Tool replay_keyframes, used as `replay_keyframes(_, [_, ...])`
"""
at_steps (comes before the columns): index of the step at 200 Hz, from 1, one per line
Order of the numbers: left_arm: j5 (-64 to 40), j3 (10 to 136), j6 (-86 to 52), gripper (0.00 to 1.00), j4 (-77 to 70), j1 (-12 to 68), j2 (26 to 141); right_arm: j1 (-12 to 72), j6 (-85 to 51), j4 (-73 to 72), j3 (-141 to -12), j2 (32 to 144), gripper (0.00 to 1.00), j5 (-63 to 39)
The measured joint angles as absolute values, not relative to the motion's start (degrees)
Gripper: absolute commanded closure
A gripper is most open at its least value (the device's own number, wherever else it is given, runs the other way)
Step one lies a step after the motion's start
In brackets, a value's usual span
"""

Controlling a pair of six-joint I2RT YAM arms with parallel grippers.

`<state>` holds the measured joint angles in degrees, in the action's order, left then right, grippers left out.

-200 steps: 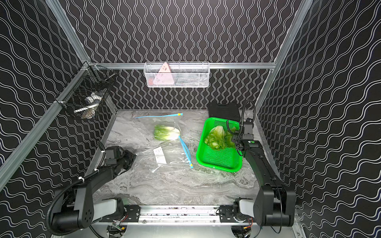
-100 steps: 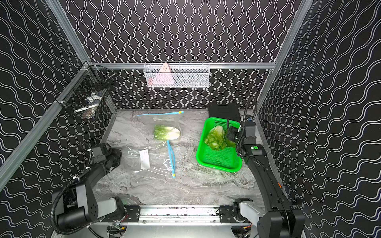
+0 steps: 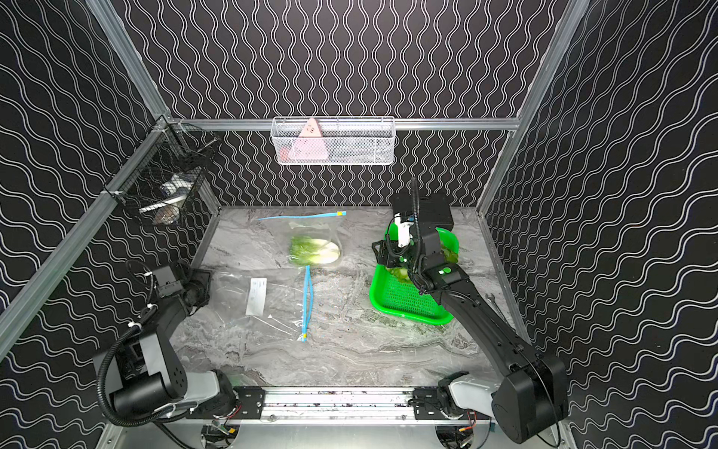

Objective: Open the zip-top bag and take out the chinese cabbages
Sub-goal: Move the zipper food storage bag to the center of the board, then pick up the zipper food storage bag at the center of the board.

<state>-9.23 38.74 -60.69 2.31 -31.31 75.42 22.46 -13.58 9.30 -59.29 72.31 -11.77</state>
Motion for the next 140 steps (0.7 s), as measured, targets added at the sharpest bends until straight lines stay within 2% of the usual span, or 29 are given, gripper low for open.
replay_keyframes(41, [-10.11, 39.53, -54.7, 0.01, 9.21, -31.42, 69.38, 22.74, -4.12, 1.26, -61.25, 79.4, 0.21, -22.87])
replay_keyframes(89, [-12.71, 40.49, -47.97, 0.01, 16.14, -30.92, 63.2, 21.61, 3.09, -3.95, -72.84, 93.62, 0.21, -34.37])
replay_keyframes(121, [-13.5, 39.94, -46.52, 0.01, 18.28, -28.1, 58.98, 21.21, 4.29, -4.8, -79.64, 101.67, 0.24, -42.19])
replay_keyframes(140, [-13.47, 39.94, -45.76, 0.01, 19.51, -25.02, 56.97, 21.28, 4.84, -5.26, -82.28, 104.79, 0.31, -45.93])
